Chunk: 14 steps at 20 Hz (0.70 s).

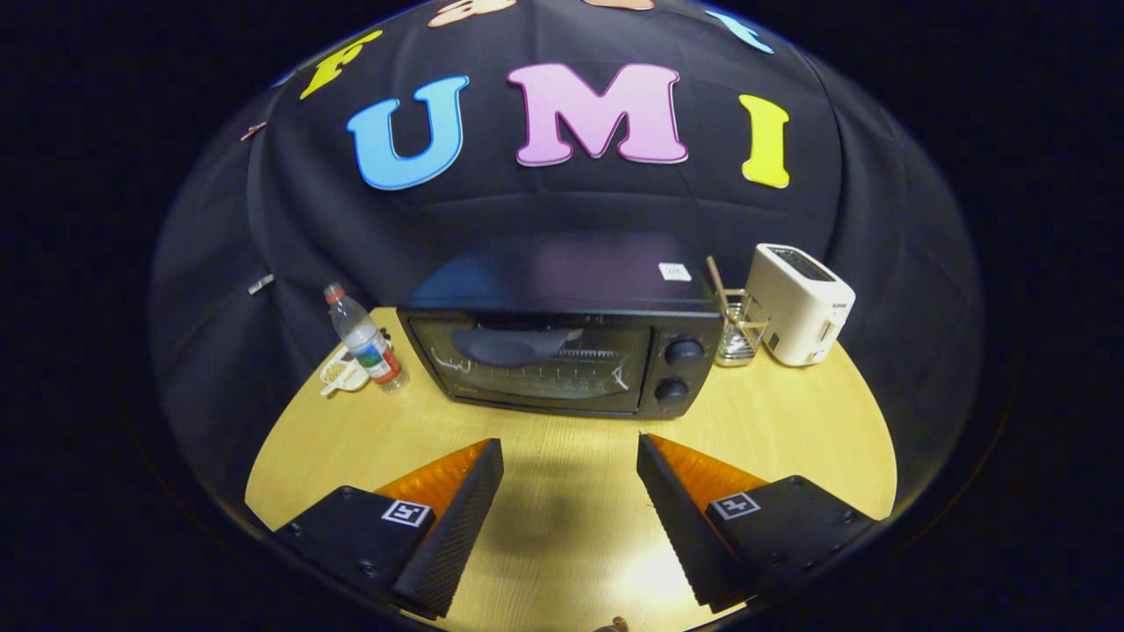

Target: Open the toaster oven, put the food inside, and close the toaster oven door.

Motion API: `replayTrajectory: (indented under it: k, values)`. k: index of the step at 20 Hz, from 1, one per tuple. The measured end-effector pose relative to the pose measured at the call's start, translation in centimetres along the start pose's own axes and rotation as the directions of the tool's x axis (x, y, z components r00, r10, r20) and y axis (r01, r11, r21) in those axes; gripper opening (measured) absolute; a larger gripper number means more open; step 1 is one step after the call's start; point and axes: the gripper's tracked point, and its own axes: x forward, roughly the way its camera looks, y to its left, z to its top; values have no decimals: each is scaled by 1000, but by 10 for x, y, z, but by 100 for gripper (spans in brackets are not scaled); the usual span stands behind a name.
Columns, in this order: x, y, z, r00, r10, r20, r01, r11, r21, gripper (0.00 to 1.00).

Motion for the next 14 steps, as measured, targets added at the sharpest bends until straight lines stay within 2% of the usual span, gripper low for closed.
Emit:
replayTrajectory:
  k: [3, 7, 10, 14]
  values:
    - [-44, -10, 74, 992, 7, 127, 1, 998, -57, 99]
    - [-121, -16, 181, 950, -10, 313, 29, 998, -56, 99]
    - [-184, -12, 245, 898, -14, 441, 35, 999, -40, 99]
    - [-257, 3, 297, 839, 2, 544, 37, 997, -61, 98]
